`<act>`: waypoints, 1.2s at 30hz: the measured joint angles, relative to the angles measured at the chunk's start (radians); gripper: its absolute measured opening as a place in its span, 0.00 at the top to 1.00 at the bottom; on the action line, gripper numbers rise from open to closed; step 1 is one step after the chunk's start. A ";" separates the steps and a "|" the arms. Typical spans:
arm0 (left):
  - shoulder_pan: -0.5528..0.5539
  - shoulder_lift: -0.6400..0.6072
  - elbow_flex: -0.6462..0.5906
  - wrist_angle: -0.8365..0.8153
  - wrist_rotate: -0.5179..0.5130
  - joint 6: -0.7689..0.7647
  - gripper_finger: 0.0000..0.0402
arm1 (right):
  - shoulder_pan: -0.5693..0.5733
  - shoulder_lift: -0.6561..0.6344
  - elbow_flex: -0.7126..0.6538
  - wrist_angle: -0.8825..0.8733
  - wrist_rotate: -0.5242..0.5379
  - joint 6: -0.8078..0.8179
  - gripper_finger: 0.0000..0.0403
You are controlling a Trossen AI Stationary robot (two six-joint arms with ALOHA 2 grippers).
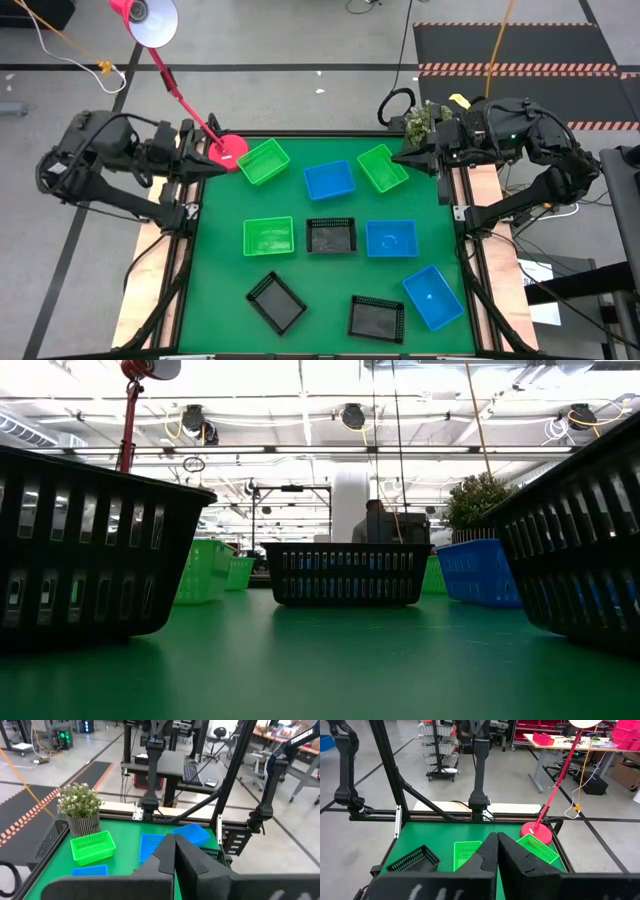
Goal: Stack baskets by color
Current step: Stack the middle blue bin on the top of the top blue bin
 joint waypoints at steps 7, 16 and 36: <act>0.000 0.155 0.237 -0.096 0.000 -0.006 1.00 | 0.000 0.000 0.000 0.000 0.000 0.000 1.00; 0.005 0.252 0.316 -0.146 -0.002 -0.072 0.99 | 0.000 0.000 0.000 0.000 -0.001 0.004 1.00; 0.005 0.291 0.316 -0.125 -0.123 -0.065 0.99 | 0.000 0.000 0.000 0.000 -0.002 0.068 1.00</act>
